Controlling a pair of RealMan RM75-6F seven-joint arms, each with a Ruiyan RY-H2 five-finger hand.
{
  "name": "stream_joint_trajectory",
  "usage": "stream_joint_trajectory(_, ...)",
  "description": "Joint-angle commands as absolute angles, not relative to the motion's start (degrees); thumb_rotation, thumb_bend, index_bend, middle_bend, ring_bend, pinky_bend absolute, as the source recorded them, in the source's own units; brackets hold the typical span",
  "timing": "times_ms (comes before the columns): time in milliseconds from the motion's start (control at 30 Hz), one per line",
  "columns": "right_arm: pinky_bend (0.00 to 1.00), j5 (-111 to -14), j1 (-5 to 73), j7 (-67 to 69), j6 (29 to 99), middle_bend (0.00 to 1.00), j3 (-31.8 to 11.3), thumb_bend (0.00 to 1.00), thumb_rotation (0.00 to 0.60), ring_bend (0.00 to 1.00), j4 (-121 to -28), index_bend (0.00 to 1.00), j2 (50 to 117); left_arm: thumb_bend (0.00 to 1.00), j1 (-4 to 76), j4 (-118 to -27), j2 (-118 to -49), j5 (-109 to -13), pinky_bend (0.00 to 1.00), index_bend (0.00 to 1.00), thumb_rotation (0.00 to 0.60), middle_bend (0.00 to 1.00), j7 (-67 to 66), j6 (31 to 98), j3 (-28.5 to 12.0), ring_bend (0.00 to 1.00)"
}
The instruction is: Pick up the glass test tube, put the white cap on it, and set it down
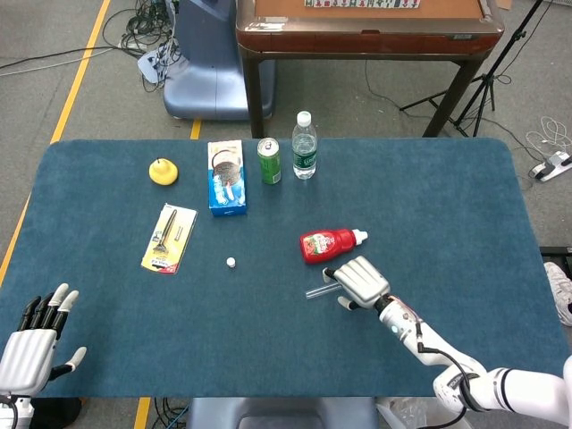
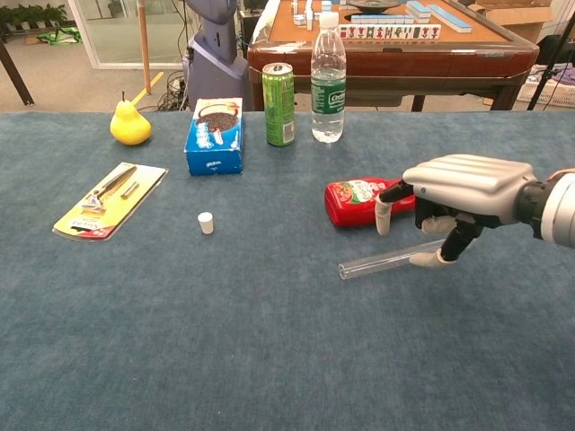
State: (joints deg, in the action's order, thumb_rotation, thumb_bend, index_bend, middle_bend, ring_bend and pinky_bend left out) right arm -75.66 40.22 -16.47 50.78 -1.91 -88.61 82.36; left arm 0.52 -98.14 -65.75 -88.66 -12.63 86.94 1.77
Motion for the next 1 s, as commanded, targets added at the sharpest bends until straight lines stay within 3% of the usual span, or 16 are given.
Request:
stream_joint_trajectory(33, 1.00, -74.9, 40.4, -16.8, 50.3, 1.00, -2.2, 0.35, 0.600, 1.00, -87.5, 0.43, 83.0, 0.20, 0.5, -98.1, -65.8, -88.6, 0.00, 0.00, 0.600, 0.00, -12.6, 87.0, 1.8, 0.00)
stream_joint_trajectory(1000, 1.00, -71.8, 40.1, -20.4, 49.0, 1.00, -1.8, 0.33, 0.600, 1.00, -81.2, 0.43, 86.6, 0.20, 0.5, -97.2, -66.2, -88.1, 0.00, 0.00, 0.600, 0.00, -11.8, 86.3, 1.7, 0.00)
